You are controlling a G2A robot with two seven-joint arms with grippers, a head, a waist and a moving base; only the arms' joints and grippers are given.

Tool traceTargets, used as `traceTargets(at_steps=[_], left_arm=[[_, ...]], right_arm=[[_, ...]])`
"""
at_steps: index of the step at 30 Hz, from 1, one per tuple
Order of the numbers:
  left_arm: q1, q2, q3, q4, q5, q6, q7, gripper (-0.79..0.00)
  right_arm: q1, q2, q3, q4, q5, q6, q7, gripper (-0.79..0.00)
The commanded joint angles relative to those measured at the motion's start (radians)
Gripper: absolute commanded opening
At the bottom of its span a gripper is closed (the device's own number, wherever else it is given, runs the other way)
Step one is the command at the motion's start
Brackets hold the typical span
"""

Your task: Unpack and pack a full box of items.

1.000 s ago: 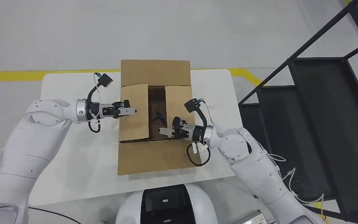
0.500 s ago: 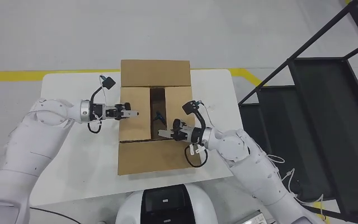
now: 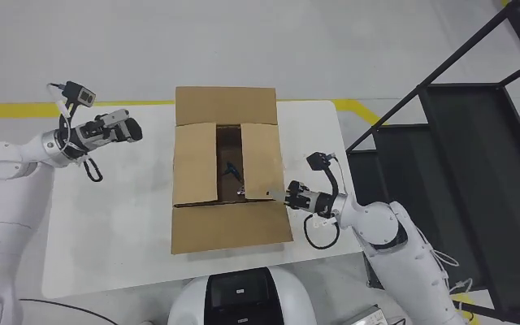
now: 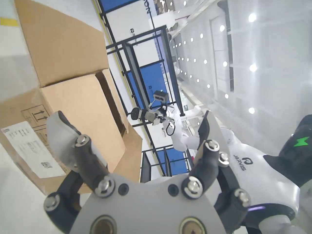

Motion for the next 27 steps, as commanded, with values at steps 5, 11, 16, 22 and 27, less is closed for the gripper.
traceTargets(at_steps=[5, 11, 16, 22, 27], left_arm=[[0.102, 0.044, -0.151, -0.077, 0.002, 0.004, -0.005, 0.000], [0.205, 0.069, -0.253, -0.180, 0.006, 0.026, 0.022, 0.000], [0.273, 0.078, -0.306, -0.257, 0.003, 0.042, 0.040, 0.000], [0.312, 0.082, -0.344, -0.288, -0.007, 0.060, 0.056, 0.000], [0.328, 0.086, -0.372, -0.316, -0.006, 0.066, 0.049, 0.000]], right_arm=[[-0.078, 0.010, 0.006, -0.016, 0.051, 0.063, 0.136, 0.000], [-0.095, 0.011, -0.030, 0.008, 0.168, 0.010, 0.171, 0.000], [-0.089, 0.002, -0.037, 0.027, 0.425, -0.166, 0.128, 0.000], [-0.056, -0.005, -0.046, 0.097, 0.569, -0.293, 0.067, 0.000], [0.023, -0.017, -0.104, 0.185, 0.628, -0.374, 0.023, 0.000]])
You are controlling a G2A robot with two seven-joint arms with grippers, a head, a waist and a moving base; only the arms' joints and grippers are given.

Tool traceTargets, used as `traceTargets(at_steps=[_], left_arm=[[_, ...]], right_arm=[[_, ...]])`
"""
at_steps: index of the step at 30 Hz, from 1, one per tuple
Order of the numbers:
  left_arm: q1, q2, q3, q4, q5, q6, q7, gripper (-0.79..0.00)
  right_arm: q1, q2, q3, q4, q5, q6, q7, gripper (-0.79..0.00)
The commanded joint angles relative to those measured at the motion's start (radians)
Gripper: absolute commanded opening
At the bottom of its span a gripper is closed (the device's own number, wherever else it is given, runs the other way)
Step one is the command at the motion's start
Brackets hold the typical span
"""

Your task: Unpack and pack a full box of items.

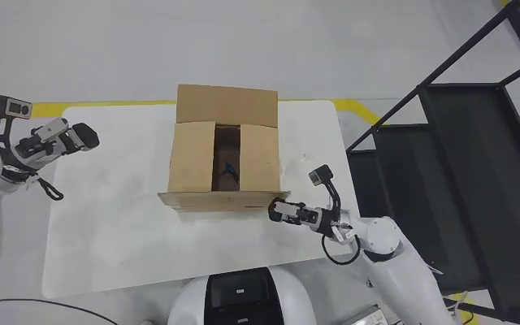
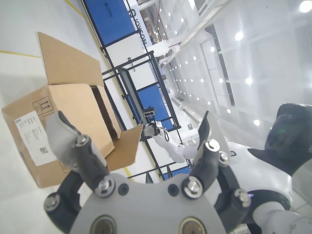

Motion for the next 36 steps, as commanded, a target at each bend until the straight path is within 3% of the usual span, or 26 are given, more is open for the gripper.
traceTargets(at_steps=[1, 11, 17, 25, 36], left_arm=[[0.006, 0.001, -0.006, -0.018, 0.002, 0.003, -0.011, 0.000], [0.006, 0.001, 0.042, -0.126, 0.034, 0.017, -0.164, 0.000], [-0.007, -0.010, 0.155, -0.166, 0.101, 0.018, -0.166, 0.000], [-0.079, -0.032, 0.318, -0.073, 0.233, -0.030, -0.117, 0.000], [-0.170, -0.060, 0.504, -0.040, 0.315, -0.095, -0.053, 0.000]], right_arm=[[0.042, -0.007, -0.030, 0.044, 0.027, -0.037, -0.017, 0.000], [0.246, -0.042, -0.170, 0.245, -0.075, -0.108, -0.152, 0.000], [0.315, -0.053, -0.221, 0.294, -0.234, -0.078, -0.229, 0.000], [0.344, -0.057, -0.237, 0.307, -0.291, -0.069, -0.259, 0.000], [0.395, -0.062, -0.236, 0.322, -0.312, -0.091, -0.288, 0.000]])
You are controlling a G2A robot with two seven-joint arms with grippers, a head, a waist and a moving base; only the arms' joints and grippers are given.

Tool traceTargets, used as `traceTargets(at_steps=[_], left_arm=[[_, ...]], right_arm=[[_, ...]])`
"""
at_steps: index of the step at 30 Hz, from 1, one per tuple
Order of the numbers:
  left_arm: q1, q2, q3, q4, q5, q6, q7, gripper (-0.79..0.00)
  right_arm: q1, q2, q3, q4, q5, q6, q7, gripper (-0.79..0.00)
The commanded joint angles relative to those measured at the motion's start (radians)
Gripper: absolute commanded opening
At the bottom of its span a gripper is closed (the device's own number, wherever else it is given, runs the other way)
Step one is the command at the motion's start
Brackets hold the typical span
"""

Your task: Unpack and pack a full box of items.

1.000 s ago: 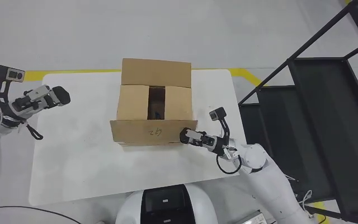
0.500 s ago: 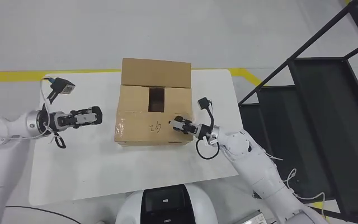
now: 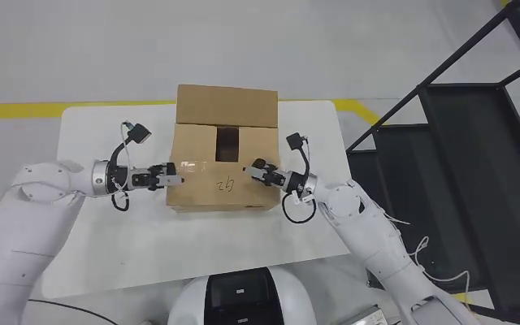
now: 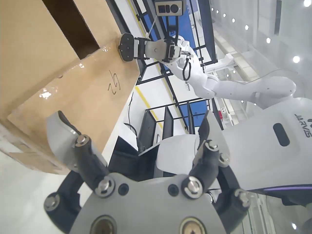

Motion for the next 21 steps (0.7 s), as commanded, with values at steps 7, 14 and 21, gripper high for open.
traceTargets(at_steps=[7, 14, 21], left_arm=[[-0.037, -0.006, 0.071, 0.051, 0.037, -0.010, 0.011, 0.000], [-0.037, -0.006, 0.071, 0.051, 0.037, -0.010, 0.011, 0.000], [-0.037, -0.006, 0.071, 0.051, 0.037, -0.010, 0.011, 0.000]], right_arm=[[0.052, -0.003, 0.018, -0.009, -0.158, -0.025, -0.119, 0.000], [0.098, -0.007, -0.104, -0.026, 0.104, -0.035, 0.333, 0.000], [0.133, -0.008, -0.140, -0.006, 0.280, -0.093, 0.532, 0.000]])
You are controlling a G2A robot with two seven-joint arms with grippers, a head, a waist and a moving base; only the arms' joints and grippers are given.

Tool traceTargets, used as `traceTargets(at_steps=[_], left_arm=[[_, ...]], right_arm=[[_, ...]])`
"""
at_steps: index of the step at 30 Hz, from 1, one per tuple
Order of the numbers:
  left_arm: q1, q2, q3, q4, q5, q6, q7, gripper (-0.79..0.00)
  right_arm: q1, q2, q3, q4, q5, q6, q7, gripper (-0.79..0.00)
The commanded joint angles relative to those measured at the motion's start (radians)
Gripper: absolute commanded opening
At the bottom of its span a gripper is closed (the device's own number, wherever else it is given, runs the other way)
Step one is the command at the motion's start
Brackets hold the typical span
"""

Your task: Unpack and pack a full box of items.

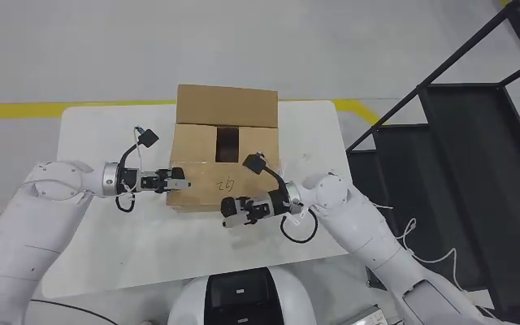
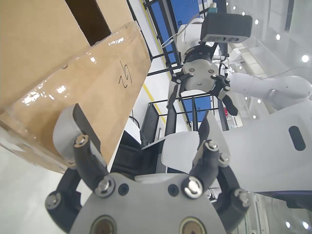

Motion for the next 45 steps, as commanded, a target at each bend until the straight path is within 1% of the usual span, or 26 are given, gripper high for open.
traceTargets(at_steps=[1, 5, 9, 11, 14, 18, 34, 35, 37, 38, 40, 44, 45], left_arm=[[0.000, 0.000, 0.000, 0.000, 0.000, 0.000, 0.000, 0.000], [0.000, 0.000, 0.000, 0.000, 0.000, 0.000, 0.000, 0.000], [0.000, 0.000, 0.000, 0.000, 0.000, 0.000, 0.000, 0.000], [0.000, 0.000, 0.000, 0.000, 0.000, 0.000, 0.000, 0.000], [0.000, 0.000, 0.000, 0.000, 0.000, 0.000, 0.000, 0.000], [0.000, 0.000, 0.000, 0.000, 0.000, 0.000, 0.000, 0.000], [0.000, 0.000, 0.000, 0.000, 0.000, 0.000, 0.000, 0.000], [0.000, 0.000, 0.000, 0.000, 0.000, 0.000, 0.000, 0.000], [0.000, 0.000, 0.000, 0.000, 0.000, 0.000, 0.000, 0.000], [0.000, 0.000, 0.000, 0.000, 0.000, 0.000, 0.000, 0.000], [0.000, 0.000, 0.000, 0.000, 0.000, 0.000, 0.000, 0.000], [0.000, 0.000, 0.000, 0.000, 0.000, 0.000, 0.000, 0.000], [0.000, 0.000, 0.000, 0.000, 0.000, 0.000, 0.000, 0.000]], right_arm=[[0.009, 0.004, 0.031, 0.025, -0.059, -0.017, -0.060, 0.000], [0.010, 0.013, 0.098, 0.033, -0.146, -0.052, -0.194, 0.000], [0.019, 0.021, 0.136, 0.045, -0.236, -0.044, -0.251, 0.000], [0.028, 0.022, 0.145, 0.054, -0.229, -0.043, -0.255, 0.000], [0.052, 0.028, 0.155, 0.085, -0.264, -0.022, -0.227, 0.000], [0.074, 0.032, 0.170, 0.130, -0.226, -0.023, -0.192, 0.000], [0.072, 0.033, 0.173, 0.135, -0.225, -0.016, -0.201, 0.000], [0.072, 0.034, 0.182, 0.151, -0.241, -0.001, -0.231, 0.000], [0.102, 0.037, 0.206, 0.195, -0.321, -0.013, -0.301, 0.000], [0.125, 0.041, 0.212, 0.217, -0.404, -0.021, -0.313, 0.000], [0.155, 0.039, 0.225, 0.276, -0.383, -0.043, -0.355, 0.000], [0.237, 0.037, 0.227, 0.399, -0.472, -0.091, -0.419, 0.000], [0.264, 0.031, 0.215, 0.445, -0.492, -0.109, -0.456, 0.000]])
